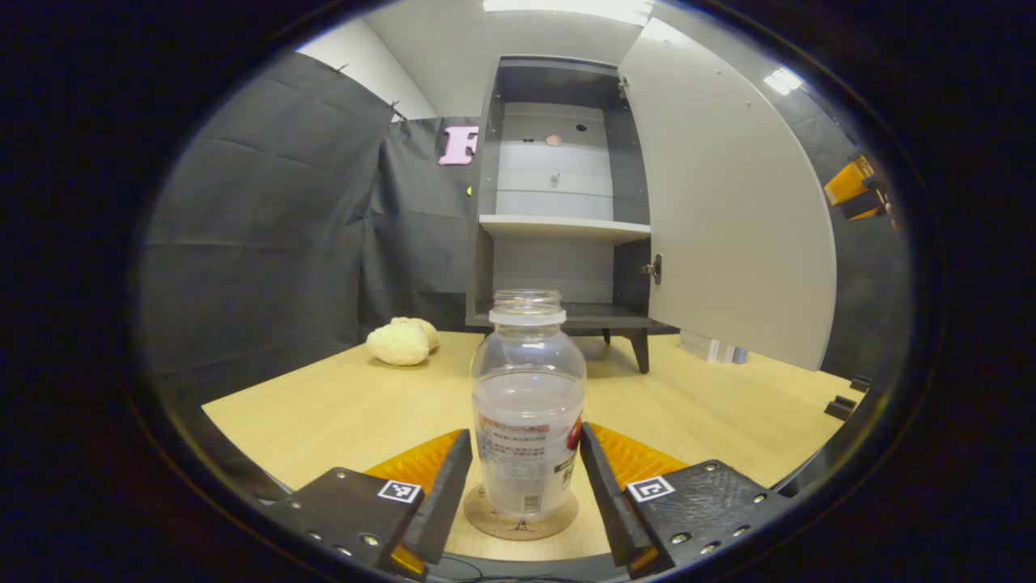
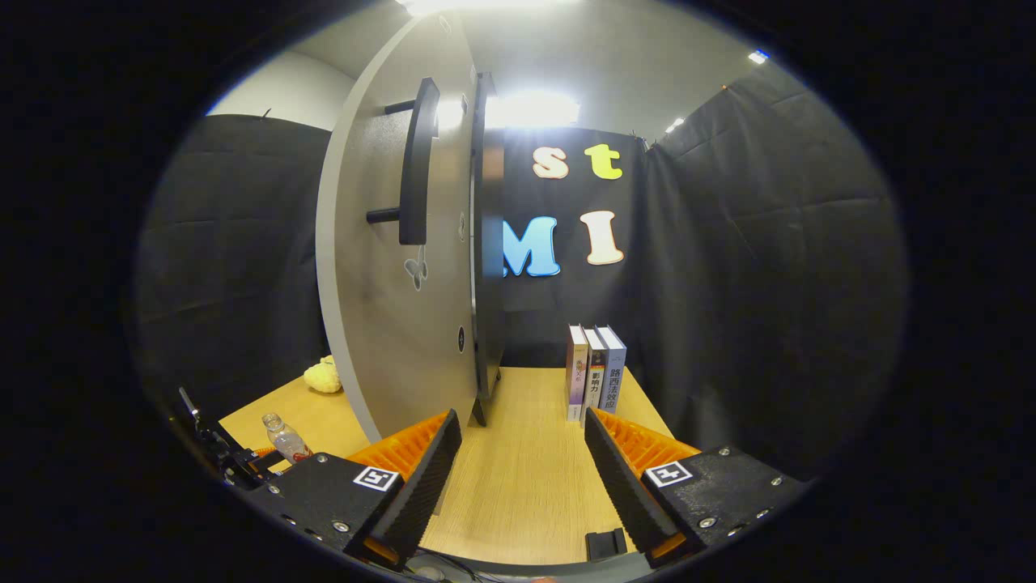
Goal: Open the cabinet door with the right hand, grasp the bottle in the cabinet with the left hand and place it on the coaster, then close the cabinet door with the right hand.
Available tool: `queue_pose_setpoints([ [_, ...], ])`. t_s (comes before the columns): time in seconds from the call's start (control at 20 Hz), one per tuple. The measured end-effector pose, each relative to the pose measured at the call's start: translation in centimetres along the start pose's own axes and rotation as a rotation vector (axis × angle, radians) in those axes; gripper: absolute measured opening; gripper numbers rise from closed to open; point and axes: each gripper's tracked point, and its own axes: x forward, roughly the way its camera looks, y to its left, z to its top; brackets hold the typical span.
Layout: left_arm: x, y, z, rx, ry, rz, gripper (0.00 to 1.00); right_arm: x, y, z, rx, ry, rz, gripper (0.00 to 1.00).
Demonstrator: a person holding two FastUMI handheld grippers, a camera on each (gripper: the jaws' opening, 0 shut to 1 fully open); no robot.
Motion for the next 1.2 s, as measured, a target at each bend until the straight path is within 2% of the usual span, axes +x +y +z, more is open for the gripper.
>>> queue_pose_setpoints([
  [0.05, -0.2, -0.1, 0.5, 0.006, 0.005, 0.005, 0.77, 0.1, -0.1, 0.5, 0.003, -0.010, 0.000, 0.95],
  [0.15, -1.1, -0.3, 2.5, 0.019, -0.018, 0.010, 0.77, 0.2, -0.7, 1.5, 0.017, -0.036, -0.012, 0.95],
  [0.2, -1.5, -0.5, 3.5, 0.023, -0.023, 0.009, 0.72, 0.2, -1.0, 2.2, 0.024, -0.053, -0.015, 0.95],
  [0.25, -1.8, -0.6, 4.4, 0.030, -0.026, 0.012, 0.77, 0.3, -1.3, 2.8, 0.031, -0.067, -0.017, 0.95],
  [0.5, -3.9, -1.0, 8.7, 0.057, -0.027, 0.042, 0.77, 0.6, -2.7, 6.1, 0.052, -0.124, -0.023, 0.94],
  [0.75, -6.3, -0.6, 13.9, 0.010, -0.053, 0.080, 0.77, 0.6, -2.9, 10.2, 0.085, -0.185, -0.014, 0.94],
  [1.0, -8.6, 2.3, 20.0, 0.010, -0.091, 0.128, 0.77, 0.2, -2.8, 13.1, 0.111, -0.195, -0.056, 0.95],
  [1.05, -8.6, 3.0, 20.8, 0.012, -0.094, 0.132, 0.72, 0.1, -2.8, 13.5, 0.108, -0.199, -0.072, 0.94],
  [1.1, -8.9, 3.8, 21.8, 0.017, -0.101, 0.139, 0.82, 0.2, -2.5, 13.9, 0.104, -0.205, -0.086, 0.95],
  [1.15, -9.2, 4.9, 22.9, 0.021, -0.116, 0.150, 0.82, 0.2, -2.2, 14.4, 0.101, -0.215, -0.098, 0.95],
  [1.2, -9.3, 5.8, 23.6, 0.025, -0.122, 0.157, 0.77, 0.2, -1.8, 14.7, 0.101, -0.226, -0.110, 0.94],
])
